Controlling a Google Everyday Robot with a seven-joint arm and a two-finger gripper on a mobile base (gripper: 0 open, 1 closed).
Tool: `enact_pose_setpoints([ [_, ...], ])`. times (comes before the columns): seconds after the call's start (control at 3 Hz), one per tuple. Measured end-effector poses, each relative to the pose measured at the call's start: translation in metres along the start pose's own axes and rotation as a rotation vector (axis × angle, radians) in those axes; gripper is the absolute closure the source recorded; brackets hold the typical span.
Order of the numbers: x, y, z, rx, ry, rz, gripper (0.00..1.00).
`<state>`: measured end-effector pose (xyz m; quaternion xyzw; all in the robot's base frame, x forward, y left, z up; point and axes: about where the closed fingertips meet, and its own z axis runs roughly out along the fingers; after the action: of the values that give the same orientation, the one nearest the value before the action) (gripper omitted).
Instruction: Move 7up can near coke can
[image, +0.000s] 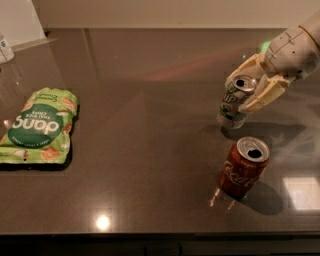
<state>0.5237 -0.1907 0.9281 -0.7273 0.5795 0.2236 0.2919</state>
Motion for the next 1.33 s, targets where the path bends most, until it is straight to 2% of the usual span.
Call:
enact_pose_setpoints([
  [0.67, 0.002, 0.006, 0.006, -0.028, -0.043, -0.072, 1.00],
  [1.33, 0.000, 0.010, 0.008, -0.047, -0.019, -0.083, 1.00],
])
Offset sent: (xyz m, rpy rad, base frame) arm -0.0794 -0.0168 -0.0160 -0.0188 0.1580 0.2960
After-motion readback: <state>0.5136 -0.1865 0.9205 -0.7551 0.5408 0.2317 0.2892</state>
